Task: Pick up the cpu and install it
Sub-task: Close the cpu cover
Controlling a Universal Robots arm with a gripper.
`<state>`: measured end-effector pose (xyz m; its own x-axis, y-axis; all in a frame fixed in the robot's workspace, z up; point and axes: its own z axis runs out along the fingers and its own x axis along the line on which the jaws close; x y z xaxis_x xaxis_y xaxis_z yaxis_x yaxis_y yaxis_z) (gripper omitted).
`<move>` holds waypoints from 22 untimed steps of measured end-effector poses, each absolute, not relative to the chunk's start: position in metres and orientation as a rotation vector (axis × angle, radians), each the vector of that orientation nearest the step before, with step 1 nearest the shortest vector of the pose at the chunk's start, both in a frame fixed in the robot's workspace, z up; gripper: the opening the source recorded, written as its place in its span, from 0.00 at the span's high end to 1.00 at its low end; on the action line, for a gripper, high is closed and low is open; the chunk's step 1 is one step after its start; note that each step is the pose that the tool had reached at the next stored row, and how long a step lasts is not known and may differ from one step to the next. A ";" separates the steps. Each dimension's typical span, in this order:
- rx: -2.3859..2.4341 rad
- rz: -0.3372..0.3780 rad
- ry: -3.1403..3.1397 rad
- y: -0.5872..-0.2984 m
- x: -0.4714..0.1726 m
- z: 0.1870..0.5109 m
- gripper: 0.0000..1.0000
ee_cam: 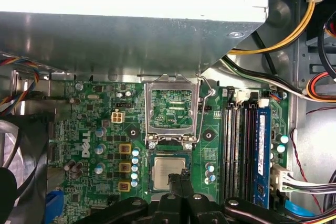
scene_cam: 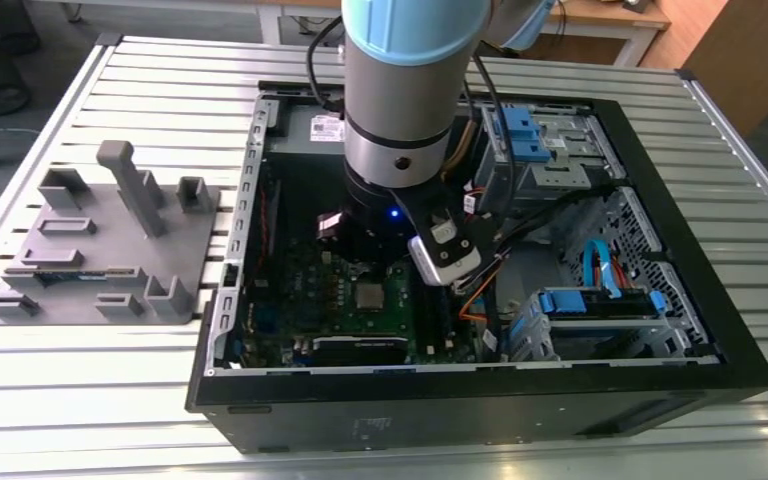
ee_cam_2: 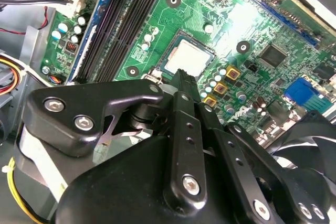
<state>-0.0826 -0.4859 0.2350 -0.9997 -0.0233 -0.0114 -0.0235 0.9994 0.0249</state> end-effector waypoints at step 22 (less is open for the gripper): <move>-0.076 0.039 3.130 -0.481 -0.071 0.234 0.89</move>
<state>-0.0715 -0.4806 0.2337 -0.9988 -0.0483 -0.0113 -0.0485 0.9985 0.0248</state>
